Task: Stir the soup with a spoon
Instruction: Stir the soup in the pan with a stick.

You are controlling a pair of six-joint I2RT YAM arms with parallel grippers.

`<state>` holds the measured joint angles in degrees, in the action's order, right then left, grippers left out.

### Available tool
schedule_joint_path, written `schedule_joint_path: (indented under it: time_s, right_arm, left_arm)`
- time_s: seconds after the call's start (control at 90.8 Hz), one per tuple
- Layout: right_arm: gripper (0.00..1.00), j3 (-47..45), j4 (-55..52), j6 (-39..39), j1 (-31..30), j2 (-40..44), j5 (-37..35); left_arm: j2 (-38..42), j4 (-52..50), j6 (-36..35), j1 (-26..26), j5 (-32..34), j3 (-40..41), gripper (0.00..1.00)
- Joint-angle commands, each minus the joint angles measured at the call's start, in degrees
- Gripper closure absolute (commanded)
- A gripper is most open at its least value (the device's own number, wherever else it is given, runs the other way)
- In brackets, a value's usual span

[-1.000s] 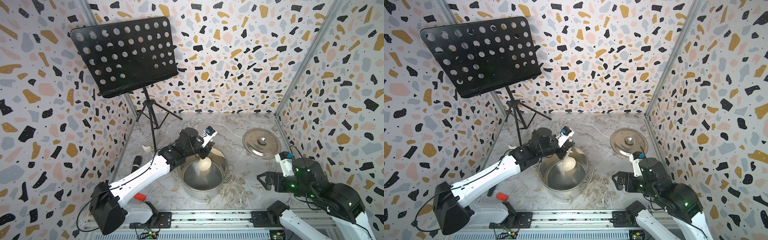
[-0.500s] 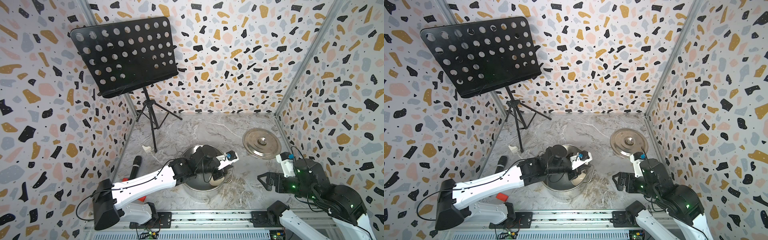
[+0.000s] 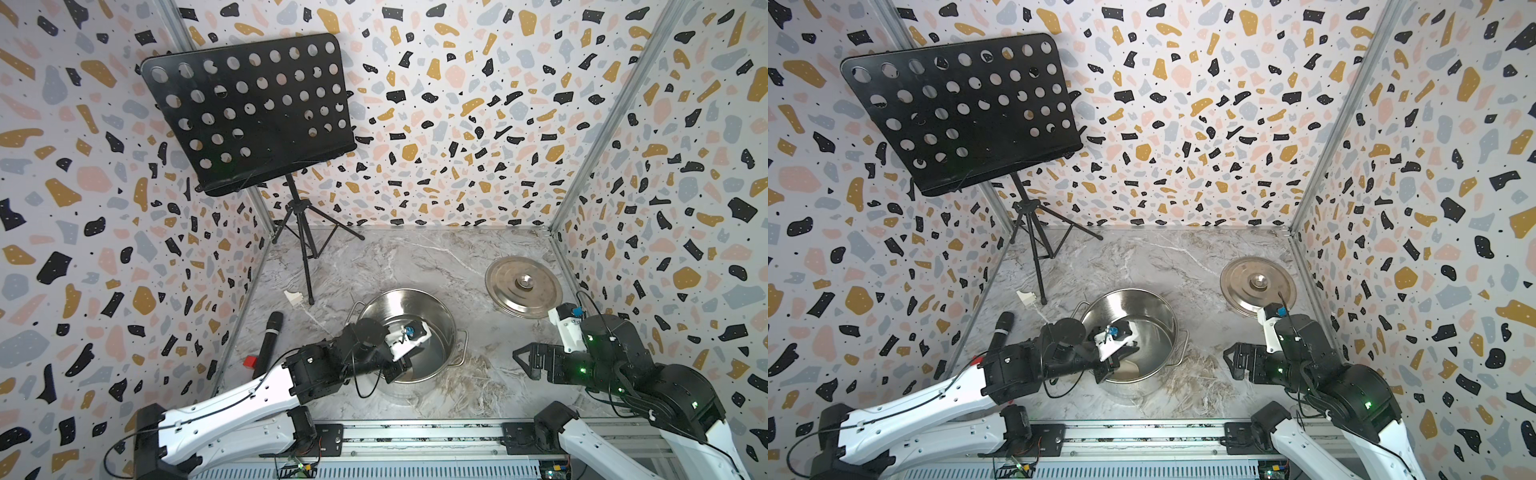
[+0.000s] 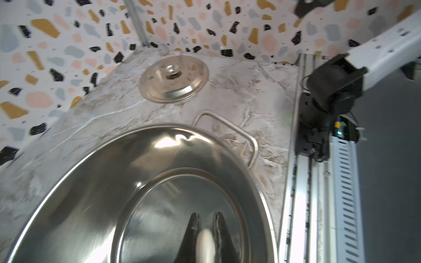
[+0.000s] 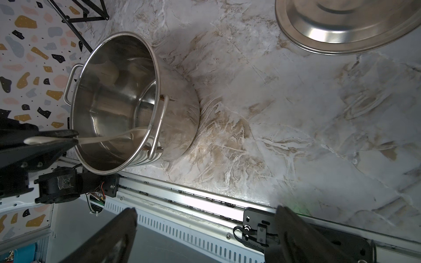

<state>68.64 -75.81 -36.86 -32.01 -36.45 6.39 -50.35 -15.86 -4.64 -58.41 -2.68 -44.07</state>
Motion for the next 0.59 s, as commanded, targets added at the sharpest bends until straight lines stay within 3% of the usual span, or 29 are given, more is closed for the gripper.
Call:
schedule_joint_path:
  time_s: [0.0, 0.264, 0.407, 0.584]
  right_arm:
    - [0.0, 1.3, 0.2, 0.4, -0.1, -0.8, -0.5]
    - [0.01, 1.4, 0.2, 0.3, -0.1, -0.7, -0.4]
    - [0.01, 1.6, 0.1, 0.3, -0.1, -0.7, -0.4]
    - [0.01, 1.6, 0.1, 0.2, -0.1, -0.3, -0.7]
  left_arm:
    - [2.2, 3.1, 5.1, 4.6, 4.9, 2.1, 1.0]
    - [-4.2, 8.9, 3.7, 12.7, 4.8, -3.0, 1.0]
    - [-12.0, 11.9, 1.5, 13.5, 2.0, -9.2, 1.0]
    - [-22.4, 14.9, 1.2, 13.0, -5.8, -16.9, 1.0]
